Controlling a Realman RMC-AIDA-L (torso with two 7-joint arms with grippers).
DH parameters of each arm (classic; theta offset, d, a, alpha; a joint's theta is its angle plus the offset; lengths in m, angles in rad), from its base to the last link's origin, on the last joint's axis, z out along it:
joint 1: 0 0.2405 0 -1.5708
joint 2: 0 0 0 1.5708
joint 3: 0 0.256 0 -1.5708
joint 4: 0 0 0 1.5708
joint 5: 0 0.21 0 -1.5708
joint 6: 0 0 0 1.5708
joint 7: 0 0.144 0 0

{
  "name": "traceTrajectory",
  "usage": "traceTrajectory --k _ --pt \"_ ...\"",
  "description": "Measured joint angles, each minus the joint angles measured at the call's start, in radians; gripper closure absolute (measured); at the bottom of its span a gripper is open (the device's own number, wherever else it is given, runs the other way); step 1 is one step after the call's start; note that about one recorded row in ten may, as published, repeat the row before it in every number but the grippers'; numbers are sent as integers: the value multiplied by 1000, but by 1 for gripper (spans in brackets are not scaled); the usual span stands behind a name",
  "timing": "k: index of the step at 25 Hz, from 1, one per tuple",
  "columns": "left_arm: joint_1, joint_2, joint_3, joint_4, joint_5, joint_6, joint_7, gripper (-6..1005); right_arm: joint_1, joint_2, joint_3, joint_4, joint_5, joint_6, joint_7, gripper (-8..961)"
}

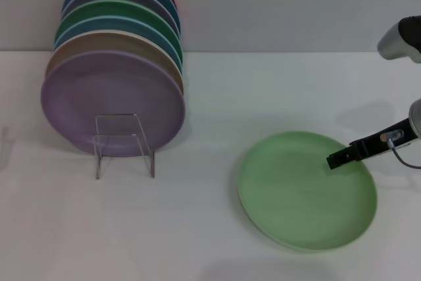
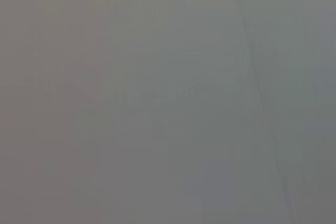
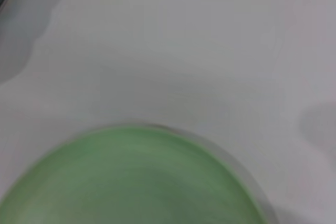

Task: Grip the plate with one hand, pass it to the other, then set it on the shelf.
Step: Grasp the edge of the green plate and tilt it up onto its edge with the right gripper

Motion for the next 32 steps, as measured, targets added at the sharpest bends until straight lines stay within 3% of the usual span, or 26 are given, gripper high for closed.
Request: traceTrajectory --k 22,25,32 --pt "-7 1 10 3 5 0 0 189 31 -3 -1 -114 -15 -62 -9 195" --pt "-3 1 10 0 5 0 0 189 32 -3 -2 -117 -15 -67 -12 422" --pt "1 1 12 -3 5 10 0 190 22 1 0 -82 -7 -62 -34 724"
